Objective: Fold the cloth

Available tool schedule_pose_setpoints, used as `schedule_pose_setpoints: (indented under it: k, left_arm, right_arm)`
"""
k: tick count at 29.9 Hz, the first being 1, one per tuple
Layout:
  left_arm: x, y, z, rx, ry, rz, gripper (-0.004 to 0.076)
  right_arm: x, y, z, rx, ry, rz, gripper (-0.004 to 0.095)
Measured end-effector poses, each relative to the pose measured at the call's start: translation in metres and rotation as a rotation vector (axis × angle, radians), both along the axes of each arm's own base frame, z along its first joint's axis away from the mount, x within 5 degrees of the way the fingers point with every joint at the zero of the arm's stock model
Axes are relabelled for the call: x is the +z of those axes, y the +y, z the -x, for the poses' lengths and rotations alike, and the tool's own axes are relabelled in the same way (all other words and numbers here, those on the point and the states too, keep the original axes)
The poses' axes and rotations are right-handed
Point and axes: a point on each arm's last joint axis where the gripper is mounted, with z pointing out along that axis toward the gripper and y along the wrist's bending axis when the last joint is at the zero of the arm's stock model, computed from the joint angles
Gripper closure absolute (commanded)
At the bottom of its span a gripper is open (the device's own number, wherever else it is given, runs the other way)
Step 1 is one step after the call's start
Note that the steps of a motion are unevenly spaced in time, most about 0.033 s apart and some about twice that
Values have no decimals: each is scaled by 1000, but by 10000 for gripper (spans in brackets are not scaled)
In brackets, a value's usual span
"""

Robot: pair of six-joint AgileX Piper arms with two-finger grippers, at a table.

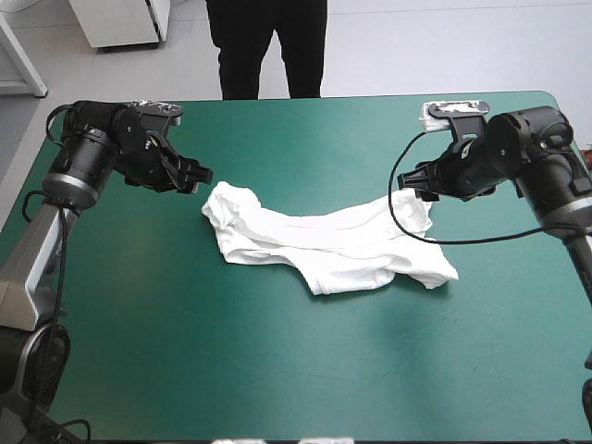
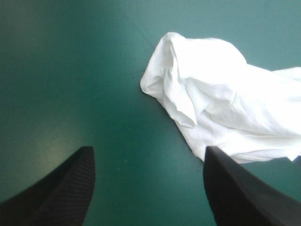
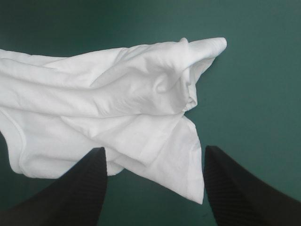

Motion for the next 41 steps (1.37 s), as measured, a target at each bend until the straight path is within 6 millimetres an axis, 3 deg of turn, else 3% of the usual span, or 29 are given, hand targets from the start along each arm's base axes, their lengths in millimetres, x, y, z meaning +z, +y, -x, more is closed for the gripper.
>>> schedule_pose_setpoints:
  k: [4, 18, 28, 30, 31, 34, 35, 41]
  left_arm:
    - [-12, -2, -7, 3, 38, 5, 249]
    - [-108, -15, -61, -12, 203, -4, 249]
    - [-153, -19, -81, -29, 231, -12, 257]
    - [-155, -19, -82, -37, 238, -10, 309]
    - [-155, -20, -82, -40, 241, -5, 372]
    - [-157, -22, -83, -40, 250, 17, 678]
    - [-157, -23, -84, -41, 249, 23, 728]
    - [-157, -27, -83, -49, 257, 59, 734]
  right_arm:
    - [9, -5, 10, -16, -18, 15, 331]
    - [10, -7, 11, -27, -28, 26, 331]
    - [10, -7, 11, -27, -29, 26, 331]
    - [10, -7, 10, -29, -33, 33, 331]
    - [11, -7, 10, -29, -34, 33, 331]
    - [11, -8, 10, -32, -38, 39, 331]
    - [11, -8, 10, -35, -38, 41, 331]
    - [9, -8, 10, -49, -24, 37, 331]
